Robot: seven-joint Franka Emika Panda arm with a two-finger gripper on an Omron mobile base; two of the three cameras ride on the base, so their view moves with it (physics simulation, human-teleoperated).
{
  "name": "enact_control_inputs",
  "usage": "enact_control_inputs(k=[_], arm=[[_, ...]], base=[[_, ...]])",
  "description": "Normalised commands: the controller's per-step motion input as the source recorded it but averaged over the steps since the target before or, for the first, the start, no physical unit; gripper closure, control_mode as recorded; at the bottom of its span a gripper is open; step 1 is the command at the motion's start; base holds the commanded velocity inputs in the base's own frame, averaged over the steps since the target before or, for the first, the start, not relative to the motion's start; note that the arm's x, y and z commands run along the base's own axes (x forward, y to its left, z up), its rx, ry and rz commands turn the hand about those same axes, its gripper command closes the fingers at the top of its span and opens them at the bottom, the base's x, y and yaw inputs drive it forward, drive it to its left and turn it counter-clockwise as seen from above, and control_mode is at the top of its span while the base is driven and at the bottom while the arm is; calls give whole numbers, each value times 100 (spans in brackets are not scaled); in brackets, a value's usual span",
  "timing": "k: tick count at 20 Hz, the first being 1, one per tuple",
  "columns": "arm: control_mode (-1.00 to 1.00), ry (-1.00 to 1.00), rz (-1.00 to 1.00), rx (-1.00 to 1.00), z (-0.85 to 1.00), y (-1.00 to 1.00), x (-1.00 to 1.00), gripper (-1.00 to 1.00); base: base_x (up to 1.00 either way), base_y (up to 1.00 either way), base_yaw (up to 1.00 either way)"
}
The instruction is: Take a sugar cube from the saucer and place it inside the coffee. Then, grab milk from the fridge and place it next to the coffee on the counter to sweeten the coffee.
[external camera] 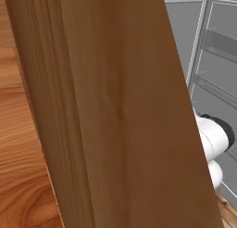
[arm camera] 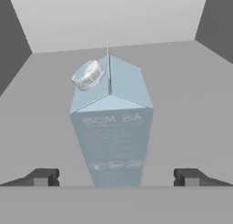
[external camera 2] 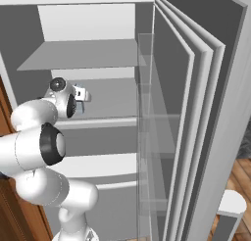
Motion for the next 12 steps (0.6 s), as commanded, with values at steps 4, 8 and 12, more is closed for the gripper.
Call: enact_control_inputs(k=[4,8,12], arm=[[-100,0,0,0,0,20,21,-100],[-100,0,0,0,-2,5,20,-100],[-100,0,0,0,-4,0,22,-100]], base=[[0,0,0],[0,0,0],[0,0,0]])
